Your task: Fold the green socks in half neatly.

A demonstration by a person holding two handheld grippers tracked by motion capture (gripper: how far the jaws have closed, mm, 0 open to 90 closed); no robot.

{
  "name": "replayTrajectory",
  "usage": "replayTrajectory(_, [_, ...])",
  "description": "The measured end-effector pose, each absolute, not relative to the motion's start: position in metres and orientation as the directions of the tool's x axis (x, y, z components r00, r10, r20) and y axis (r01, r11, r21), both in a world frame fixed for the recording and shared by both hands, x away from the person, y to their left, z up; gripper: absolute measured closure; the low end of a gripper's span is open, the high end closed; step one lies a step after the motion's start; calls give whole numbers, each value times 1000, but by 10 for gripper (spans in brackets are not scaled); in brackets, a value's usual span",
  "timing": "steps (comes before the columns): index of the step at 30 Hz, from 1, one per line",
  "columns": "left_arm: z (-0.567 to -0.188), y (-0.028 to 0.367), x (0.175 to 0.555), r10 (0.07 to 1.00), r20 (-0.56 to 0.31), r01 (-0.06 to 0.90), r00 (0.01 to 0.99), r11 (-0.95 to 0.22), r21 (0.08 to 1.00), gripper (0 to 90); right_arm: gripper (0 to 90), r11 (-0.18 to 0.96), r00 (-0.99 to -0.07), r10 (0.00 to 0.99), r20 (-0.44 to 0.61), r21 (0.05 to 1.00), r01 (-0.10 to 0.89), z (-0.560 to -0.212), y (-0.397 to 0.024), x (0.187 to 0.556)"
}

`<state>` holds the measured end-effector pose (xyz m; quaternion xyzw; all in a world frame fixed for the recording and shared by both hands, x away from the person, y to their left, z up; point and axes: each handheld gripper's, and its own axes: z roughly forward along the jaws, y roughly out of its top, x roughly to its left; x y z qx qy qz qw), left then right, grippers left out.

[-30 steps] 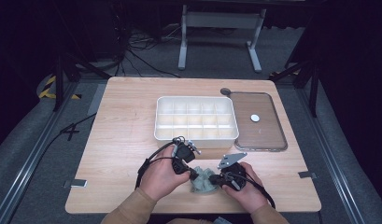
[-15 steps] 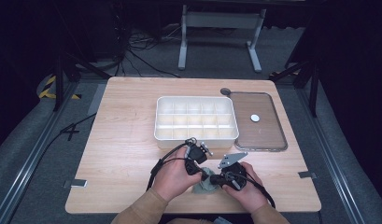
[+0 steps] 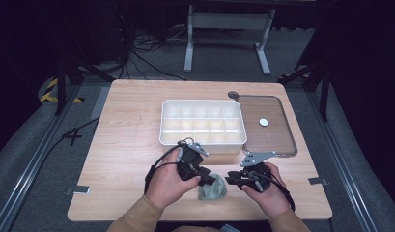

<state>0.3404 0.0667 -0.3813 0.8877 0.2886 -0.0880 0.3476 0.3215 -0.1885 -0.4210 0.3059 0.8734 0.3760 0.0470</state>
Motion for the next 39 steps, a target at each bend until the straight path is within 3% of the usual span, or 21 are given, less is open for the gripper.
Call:
replayTrajectory(6, [-408,84,344,516,-346,621,784,-658,426,788,790,529,-828,547,125,714,458,-407,-180,319])
replayTrajectory(15, [-412,52,329,401,-272,484,875,-705,518,893,844,549,-830,539,143,687,476,-409,-175,324])
replayTrajectory(27, [-441,15,332,353,-265,439,897,-777,450,895,852,527,-822,549,153,700,483,-407,-181,315])
replayTrajectory(39, [-444,17,328,372,-276,462,886,-753,468,830,854,598,-847,507,158,644,478,-428,-152,315])
